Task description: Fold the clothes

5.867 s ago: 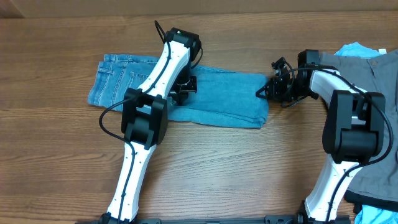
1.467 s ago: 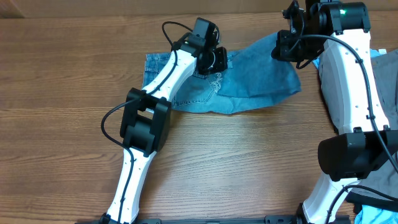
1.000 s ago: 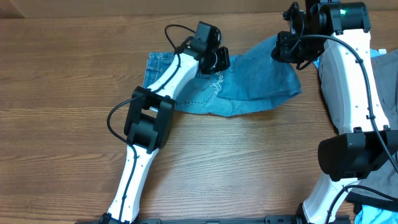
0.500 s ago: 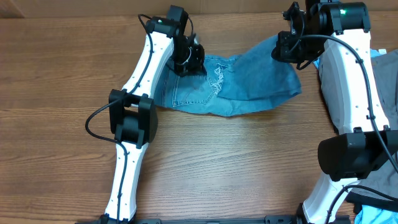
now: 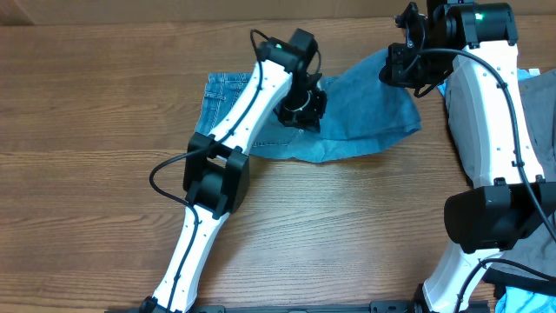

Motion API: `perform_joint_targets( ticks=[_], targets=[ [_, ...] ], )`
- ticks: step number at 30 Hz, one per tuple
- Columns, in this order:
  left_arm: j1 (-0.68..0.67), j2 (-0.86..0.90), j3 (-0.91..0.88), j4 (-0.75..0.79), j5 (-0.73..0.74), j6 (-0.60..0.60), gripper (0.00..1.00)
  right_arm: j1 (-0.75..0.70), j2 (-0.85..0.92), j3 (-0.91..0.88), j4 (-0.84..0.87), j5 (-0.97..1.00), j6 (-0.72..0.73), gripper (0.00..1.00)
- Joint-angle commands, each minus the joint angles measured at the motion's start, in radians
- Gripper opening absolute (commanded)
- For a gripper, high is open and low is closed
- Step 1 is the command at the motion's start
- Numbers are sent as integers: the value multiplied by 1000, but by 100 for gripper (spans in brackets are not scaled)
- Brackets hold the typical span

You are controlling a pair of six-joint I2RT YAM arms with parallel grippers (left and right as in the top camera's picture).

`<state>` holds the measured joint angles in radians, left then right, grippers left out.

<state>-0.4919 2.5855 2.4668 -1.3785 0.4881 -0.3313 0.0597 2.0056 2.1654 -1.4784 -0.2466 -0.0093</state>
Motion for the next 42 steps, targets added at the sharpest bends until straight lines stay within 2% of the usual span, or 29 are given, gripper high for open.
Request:
perform_joint_targets(
  ticks=[1, 7, 12, 15, 24, 27, 30, 35, 42],
  targets=[
    [-5, -2, -36, 21, -24, -43, 4, -3, -34, 36, 10, -8, 6, 4],
    [-32, -2, -130, 52, -12, -43, 4, -3, -34, 36, 11, -8, 6, 4],
    [-60, -2, -255, 202, 77, -74, 4, -3, -34, 36, 10, -8, 6, 4],
    [-54, -3, -254, 243, 108, -77, 4, -3, -34, 36, 13, -8, 6, 4],
    [63, -37, 76, 46, 107, -56, 4, -2, -34, 36, 14, -8, 8, 4],
    [136, -41, 187, -56, 84, -23, 4, -2, -34, 36, 24, -9, 75, 4],
    [211, -41, 226, -130, 33, 5, 4, 2, -34, 36, 33, -16, 159, 4],
    [354, -41, 227, -216, 24, 91, 4, 59, -35, 36, 82, -34, 188, 4],
    [473, -41, 227, -275, -56, 121, 4, 161, -32, 35, 133, 30, 246, 4]
  ],
)
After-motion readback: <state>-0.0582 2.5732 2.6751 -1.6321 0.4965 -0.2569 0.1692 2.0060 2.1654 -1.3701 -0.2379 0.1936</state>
